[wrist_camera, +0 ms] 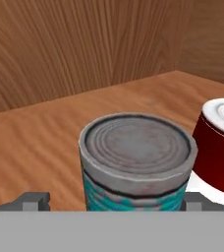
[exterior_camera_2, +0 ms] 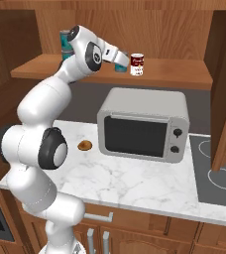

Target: Stack two cans on top of the other two cans in the cabinet.

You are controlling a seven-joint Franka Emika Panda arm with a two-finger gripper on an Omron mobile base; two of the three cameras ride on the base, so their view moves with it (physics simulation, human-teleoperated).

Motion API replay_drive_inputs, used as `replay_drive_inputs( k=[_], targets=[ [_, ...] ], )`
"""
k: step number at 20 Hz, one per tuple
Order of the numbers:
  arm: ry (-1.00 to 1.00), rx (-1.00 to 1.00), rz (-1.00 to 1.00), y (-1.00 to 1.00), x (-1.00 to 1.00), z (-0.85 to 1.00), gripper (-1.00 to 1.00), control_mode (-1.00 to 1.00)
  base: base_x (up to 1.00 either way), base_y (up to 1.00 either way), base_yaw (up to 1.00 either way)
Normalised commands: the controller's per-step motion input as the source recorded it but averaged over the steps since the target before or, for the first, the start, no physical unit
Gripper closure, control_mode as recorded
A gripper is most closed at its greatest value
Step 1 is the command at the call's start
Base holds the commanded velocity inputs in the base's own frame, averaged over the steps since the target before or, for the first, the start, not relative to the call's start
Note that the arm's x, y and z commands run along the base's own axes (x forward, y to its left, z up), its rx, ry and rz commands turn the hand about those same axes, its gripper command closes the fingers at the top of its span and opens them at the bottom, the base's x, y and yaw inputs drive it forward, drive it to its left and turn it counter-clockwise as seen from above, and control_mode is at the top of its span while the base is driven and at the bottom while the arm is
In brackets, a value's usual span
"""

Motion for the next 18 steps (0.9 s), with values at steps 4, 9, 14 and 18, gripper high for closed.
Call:
replay_drive_inputs(
  k=[4, 9, 14, 18],
  targets=[
    [0.00, 0.00, -0.02, -0.06, 0.08, -0.07, -1.00, -1.00, 0.00, 0.00, 0.00],
    [0.00, 0.00, -0.02, -0.09, 0.04, -0.13, -1.00, -1.00, 0.00, 0.00, 0.00],
    [0.00, 0.00, -0.02, -0.05, 0.01, -0.18, -1.00, -1.00, 0.00, 0.00, 0.00],
    [0.00, 0.00, 0.00, 0.00, 0.00, -0.12, -1.00, -1.00, 0.00, 0.00, 0.00]
  ],
)
